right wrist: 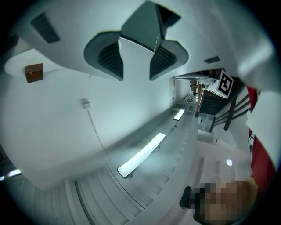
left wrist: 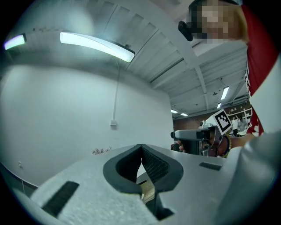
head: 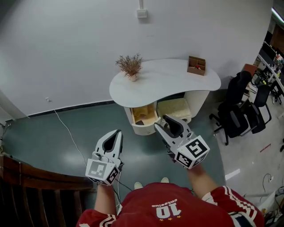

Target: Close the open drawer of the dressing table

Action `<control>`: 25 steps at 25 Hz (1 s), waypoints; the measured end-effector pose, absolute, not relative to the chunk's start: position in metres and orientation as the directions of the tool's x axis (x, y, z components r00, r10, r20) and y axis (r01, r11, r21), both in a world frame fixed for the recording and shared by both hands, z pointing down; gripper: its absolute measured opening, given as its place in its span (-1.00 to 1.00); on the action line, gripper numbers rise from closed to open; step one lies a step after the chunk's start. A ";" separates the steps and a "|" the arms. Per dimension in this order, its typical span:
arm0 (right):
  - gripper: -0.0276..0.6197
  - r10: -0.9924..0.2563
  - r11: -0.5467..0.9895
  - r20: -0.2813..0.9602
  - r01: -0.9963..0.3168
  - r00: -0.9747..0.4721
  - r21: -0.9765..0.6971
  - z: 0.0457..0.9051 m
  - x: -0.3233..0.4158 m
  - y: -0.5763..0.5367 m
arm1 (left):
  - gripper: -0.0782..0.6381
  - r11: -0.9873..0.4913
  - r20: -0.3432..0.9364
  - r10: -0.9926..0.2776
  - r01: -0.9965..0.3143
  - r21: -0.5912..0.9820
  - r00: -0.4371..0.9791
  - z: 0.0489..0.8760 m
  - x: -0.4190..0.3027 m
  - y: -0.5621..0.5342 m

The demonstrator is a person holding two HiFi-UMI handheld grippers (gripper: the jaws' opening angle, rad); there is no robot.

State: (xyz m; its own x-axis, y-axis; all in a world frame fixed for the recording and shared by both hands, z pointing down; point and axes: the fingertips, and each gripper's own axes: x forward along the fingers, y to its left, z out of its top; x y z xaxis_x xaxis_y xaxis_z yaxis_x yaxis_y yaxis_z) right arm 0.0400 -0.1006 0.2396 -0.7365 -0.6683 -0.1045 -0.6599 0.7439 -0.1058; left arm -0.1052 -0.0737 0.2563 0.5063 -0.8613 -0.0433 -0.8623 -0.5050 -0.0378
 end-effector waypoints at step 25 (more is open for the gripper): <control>-0.16 -0.843 0.484 0.236 -0.873 -0.483 -0.059 0.418 -0.031 -0.097 | -0.77 -0.706 -0.007 -0.708 -0.708 0.032 0.706 0.324 -0.171 -0.063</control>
State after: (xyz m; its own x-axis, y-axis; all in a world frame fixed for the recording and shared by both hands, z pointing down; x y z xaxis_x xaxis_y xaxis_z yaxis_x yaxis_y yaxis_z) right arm -0.0305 -0.0973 0.4179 -0.4832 -0.8431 0.2360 -0.8732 0.4838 -0.0592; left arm -0.1706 -0.0626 0.3237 0.7060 -0.7082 -0.0067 -0.7077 -0.7058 0.0320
